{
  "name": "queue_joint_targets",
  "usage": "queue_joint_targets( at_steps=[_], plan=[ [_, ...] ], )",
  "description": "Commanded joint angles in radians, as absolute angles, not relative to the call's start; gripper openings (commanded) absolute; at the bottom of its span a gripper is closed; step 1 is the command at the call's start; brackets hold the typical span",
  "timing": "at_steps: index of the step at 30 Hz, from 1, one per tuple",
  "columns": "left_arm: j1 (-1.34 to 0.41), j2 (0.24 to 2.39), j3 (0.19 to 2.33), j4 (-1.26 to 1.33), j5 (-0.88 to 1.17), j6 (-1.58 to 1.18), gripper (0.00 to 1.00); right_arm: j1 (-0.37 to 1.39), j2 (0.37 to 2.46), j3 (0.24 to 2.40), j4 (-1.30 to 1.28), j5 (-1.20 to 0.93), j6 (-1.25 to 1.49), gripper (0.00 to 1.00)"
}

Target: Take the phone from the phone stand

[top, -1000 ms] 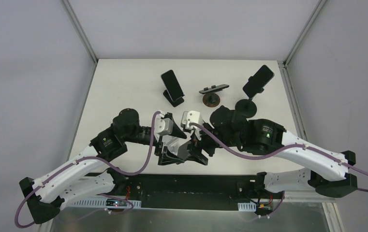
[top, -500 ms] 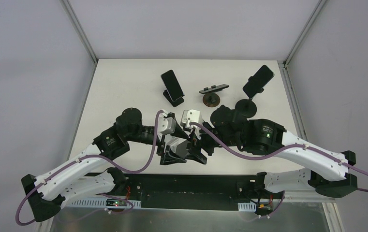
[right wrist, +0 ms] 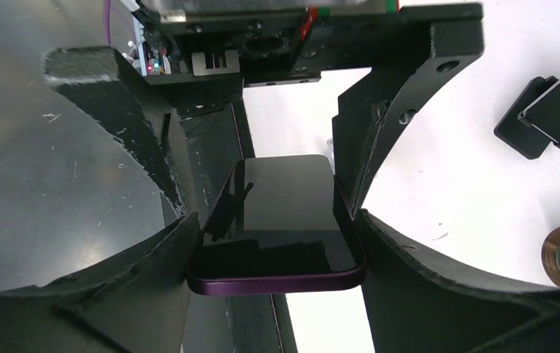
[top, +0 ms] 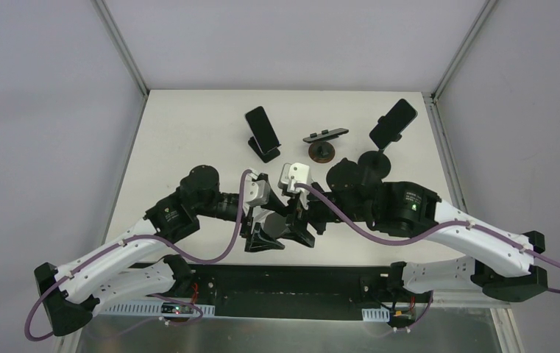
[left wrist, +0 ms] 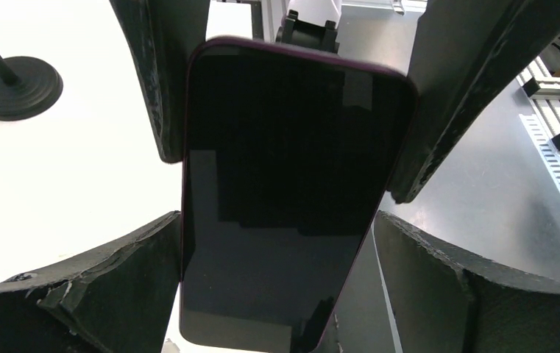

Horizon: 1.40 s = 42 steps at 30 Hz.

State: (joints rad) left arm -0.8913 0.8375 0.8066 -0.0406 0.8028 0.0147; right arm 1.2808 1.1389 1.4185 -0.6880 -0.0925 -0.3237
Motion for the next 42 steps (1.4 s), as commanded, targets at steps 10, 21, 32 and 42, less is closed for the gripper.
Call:
queue_joint_targets(
  at_steps=[10, 21, 32, 42],
  plan=[
    [-0.902, 0.830, 0.802, -0.003, 0.862, 0.029, 0.62, 1.285, 1.101, 1.432, -0.607, -0.106, -0.332, 0.45],
    [-0.902, 0.832, 0.807, -0.003, 0.799, 0.029, 0.04, 1.285, 1.086, 1.413, -0.606, -0.084, -0.324, 0.83],
    [-0.903, 0.847, 0.811, -0.003, 0.703, 0.026, 0.00, 1.285, 1.080, 1.450, -0.693, -0.067, -0.322, 0.99],
    [-0.908, 0.943, 0.895, -0.003, 0.343, -0.200, 0.00, 1.285, 0.889, 1.319, -0.446, 0.343, -0.114, 0.99]
  ],
)
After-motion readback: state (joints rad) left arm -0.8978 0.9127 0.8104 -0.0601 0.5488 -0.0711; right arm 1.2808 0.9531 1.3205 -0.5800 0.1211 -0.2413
